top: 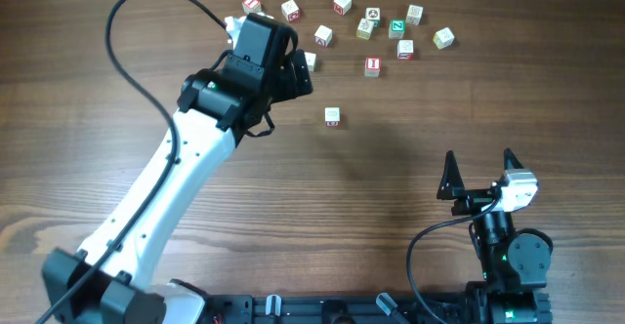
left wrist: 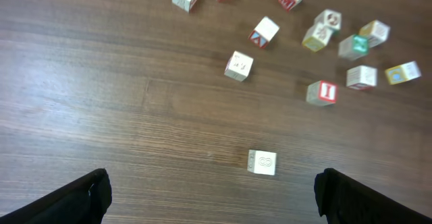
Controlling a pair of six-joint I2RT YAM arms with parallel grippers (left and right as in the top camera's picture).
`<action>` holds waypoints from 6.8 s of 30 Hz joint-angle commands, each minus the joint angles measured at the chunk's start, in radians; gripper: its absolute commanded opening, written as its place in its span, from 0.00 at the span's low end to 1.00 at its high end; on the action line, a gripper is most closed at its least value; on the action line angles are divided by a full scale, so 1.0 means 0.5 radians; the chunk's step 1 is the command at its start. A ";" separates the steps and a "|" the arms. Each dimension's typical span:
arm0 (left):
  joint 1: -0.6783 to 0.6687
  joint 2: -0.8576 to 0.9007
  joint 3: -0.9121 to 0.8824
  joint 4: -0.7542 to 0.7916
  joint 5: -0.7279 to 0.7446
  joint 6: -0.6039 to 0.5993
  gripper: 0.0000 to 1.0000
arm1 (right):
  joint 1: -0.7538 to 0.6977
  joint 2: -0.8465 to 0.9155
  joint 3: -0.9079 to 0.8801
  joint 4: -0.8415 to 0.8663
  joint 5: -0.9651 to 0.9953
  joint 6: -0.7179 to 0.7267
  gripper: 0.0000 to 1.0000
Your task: Form a tower
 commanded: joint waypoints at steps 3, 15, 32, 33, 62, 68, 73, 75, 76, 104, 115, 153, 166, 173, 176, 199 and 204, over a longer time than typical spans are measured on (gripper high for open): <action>0.012 -0.147 0.033 -0.056 -0.048 0.040 1.00 | 0.006 -0.011 -0.002 0.004 -0.018 -0.029 1.00; 0.012 -0.158 0.033 -0.187 -0.048 0.040 1.00 | 0.006 -0.011 -0.002 0.004 -0.018 -0.029 1.00; 0.012 -0.823 0.033 -0.624 -0.182 0.040 1.00 | 0.006 -0.011 -0.002 0.004 -0.018 -0.027 1.00; 0.012 -0.876 0.033 -0.684 -0.182 0.039 1.00 | 0.006 -0.011 -0.002 0.004 -0.018 -0.027 1.00; 0.012 -1.355 0.022 -1.765 -0.331 0.054 1.00 | 0.006 -0.011 -0.002 0.004 -0.018 -0.027 1.00; 0.012 -1.355 0.022 -1.765 -0.331 0.054 1.00 | 0.006 -0.011 -0.002 0.004 -0.018 -0.028 1.00; 0.012 -1.355 0.022 -1.765 -0.331 0.055 1.00 | 0.006 -0.011 -0.002 0.036 -0.071 0.072 1.00; 0.012 -1.355 0.022 -1.765 -0.331 0.054 1.00 | 0.006 -0.011 -0.002 0.056 -0.206 0.608 1.00; 0.012 -1.355 0.022 -1.765 -0.331 0.055 1.00 | 0.006 -0.011 -0.002 0.034 -0.271 0.884 1.00; 0.012 -1.355 0.022 -1.765 -0.331 0.054 1.00 | 0.006 1.507 1.326 -0.928 -0.846 0.709 1.00; 0.012 -1.355 0.022 -1.765 -0.331 0.054 1.00 | 0.006 1.971 1.827 -1.327 -0.782 0.474 1.00; 0.012 -1.355 0.022 -1.765 -0.331 0.054 1.00 | 0.463 4.193 3.492 -1.234 -0.005 0.535 0.99; 0.012 -1.355 0.022 -1.765 -0.331 0.055 1.00 | 0.536 4.579 3.610 -1.247 0.140 0.537 0.88; 0.012 -1.355 0.022 -1.765 -0.331 0.054 1.00 | 0.536 4.578 3.611 -1.369 0.131 0.542 0.99; 0.012 -1.355 0.022 -1.765 -0.331 0.055 1.00 | 0.536 4.571 3.612 -1.445 0.126 0.540 0.99; 0.012 -1.355 0.022 -1.765 -0.331 0.054 1.00 | 0.588 4.473 3.612 -1.485 0.245 0.532 0.99; 0.012 -1.355 0.022 -1.765 -0.331 0.054 1.00 | 0.597 4.578 3.612 -1.301 0.285 0.484 0.76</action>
